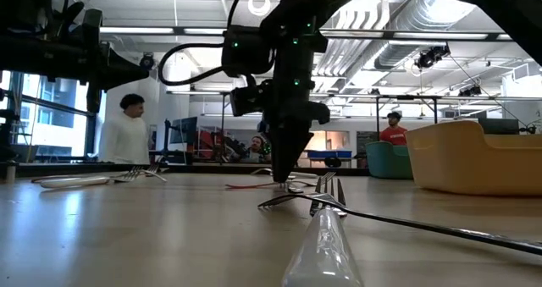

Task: Sort silverware by color (type)
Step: Put the orange fork into the green bin

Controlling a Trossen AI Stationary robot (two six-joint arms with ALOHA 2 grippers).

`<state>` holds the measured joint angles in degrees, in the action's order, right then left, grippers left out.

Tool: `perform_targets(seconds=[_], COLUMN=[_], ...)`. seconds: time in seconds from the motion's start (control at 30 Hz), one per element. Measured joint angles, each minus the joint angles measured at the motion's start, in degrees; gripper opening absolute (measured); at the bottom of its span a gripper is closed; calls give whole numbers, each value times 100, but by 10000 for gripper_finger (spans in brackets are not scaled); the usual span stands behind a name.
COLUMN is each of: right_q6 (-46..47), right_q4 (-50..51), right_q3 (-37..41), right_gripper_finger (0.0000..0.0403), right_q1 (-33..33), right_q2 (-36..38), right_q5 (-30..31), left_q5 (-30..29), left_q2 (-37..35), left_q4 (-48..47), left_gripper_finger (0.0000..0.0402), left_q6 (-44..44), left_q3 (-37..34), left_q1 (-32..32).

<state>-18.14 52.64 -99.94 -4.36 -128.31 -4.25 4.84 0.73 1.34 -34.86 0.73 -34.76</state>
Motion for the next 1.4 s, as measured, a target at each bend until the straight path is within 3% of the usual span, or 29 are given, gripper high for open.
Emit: perform_targets(seconds=[0.2, 0.57, 0.83, 1.1, 1.4], right_q6=[3, 169, 512, 807, 1546], right_q4=[-215, -239, -215, -112, 268], right_q3=[136, 126, 116, 129, 155], right_gripper_finger=[29, 64, 6, 2, 0], right_q1=[1, -2, -11, -17, -55], right_q2=[-2, -100, -118, -50, 555], right_q5=[-94, -148, -277, -304, -699], left_q5=[2, 22, 61, 59, 286], left_q2=[0, 0, 2, 2, 2], left_q4=[2, 4, 9, 13, 49], left_gripper_finger=[0, 0, 0, 0, 0], left_q6=[-1, -51, -49, -49, -46], left_q3=[0, 0, 0, 0, 0], left_q1=[0, 0, 0, 0, 0])
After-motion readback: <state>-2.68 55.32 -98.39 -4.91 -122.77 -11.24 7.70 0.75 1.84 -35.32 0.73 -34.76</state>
